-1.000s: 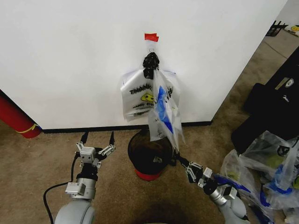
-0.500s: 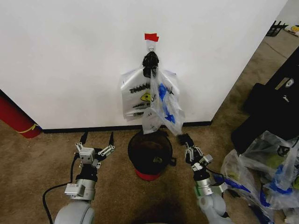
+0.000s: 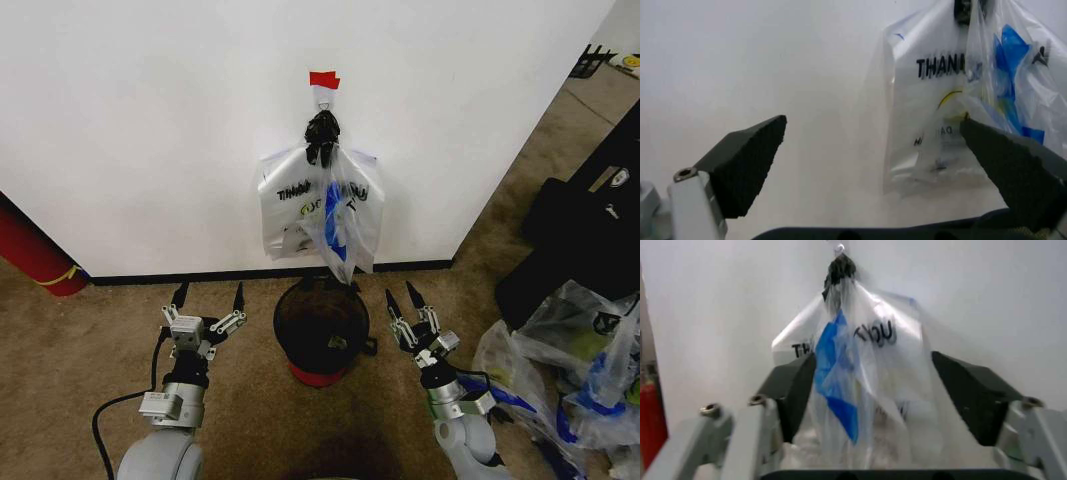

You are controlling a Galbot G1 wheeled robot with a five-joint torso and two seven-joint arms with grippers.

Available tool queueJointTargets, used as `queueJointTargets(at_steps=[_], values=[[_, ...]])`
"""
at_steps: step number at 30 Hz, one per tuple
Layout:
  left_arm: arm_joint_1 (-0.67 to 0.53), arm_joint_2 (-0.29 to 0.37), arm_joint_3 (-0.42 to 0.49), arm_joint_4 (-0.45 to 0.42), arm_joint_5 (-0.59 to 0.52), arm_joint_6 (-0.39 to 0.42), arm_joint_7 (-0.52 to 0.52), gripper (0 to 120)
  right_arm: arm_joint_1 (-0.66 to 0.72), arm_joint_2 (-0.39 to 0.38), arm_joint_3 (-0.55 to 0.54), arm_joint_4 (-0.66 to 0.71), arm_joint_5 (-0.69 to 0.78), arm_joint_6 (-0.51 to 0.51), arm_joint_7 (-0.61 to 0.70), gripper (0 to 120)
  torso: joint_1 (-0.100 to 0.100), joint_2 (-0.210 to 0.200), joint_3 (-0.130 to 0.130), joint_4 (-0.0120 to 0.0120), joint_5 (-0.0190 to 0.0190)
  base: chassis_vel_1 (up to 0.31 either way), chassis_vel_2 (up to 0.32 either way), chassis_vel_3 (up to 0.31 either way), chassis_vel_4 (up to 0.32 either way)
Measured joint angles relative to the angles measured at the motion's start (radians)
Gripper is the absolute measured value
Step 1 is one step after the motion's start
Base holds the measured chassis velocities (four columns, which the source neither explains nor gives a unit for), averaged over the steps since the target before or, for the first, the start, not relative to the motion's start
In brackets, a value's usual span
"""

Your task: Pick up the garbage bag from the wall and place it over the trash bin.

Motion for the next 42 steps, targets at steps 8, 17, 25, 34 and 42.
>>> queueJointTargets(at_steps=[8, 17, 25, 34, 42], values=[[0.0, 0.001, -0.001, -0.001, -0.001, 0.003, 0.0, 100, 0.013, 0.003, -0.004, 0.057, -0.133, 0.0, 0.108, 98, 0.0, 0.0, 0.0, 0.0001, 0.0, 0.0, 0.0, 0.0, 0.0], [-0.01, -0.01, 0.018, 0.024, 0.005, -0.002, 0.0, 100, 0.122, -0.01, -0.07, 0.024, -0.336, -0.021, 0.285, 100, 0.0, 0.0, 0.0, 0.0001, 0.0, 0.0, 0.0, 0.0, 0.0], [-0.01, -0.01, 0.017, 0.031, 0.009, -0.003, 0.0, 100, 0.264, -0.016, -0.145, -0.031, -0.585, -0.031, 0.288, 100, 0.0, 0.0, 0.0, 0.0002, 0.0, 0.0, 0.0, 0.0, 0.0], [-0.007, -0.015, 0.013, 0.04, 0.01, -0.014, -0.003, 100, 0.343, 0.005, -0.133, -0.079, -0.964, -0.043, 0.363, 100, 0.0, 0.0, 0.0, 0.0, -0.0001, 0.0, 0.0, 0.0, 0.0], [-0.006, -0.019, 0.022, 0.046, 0.022, -0.017, -0.005, 100, 0.397, 0.08, -0.108, -0.204, -1.022, -0.03, 0.42, 98, 0.0, 0.0, 0.0, 0.0001, -0.0001, 0.0, 0.0, 0.0, 0.0]])
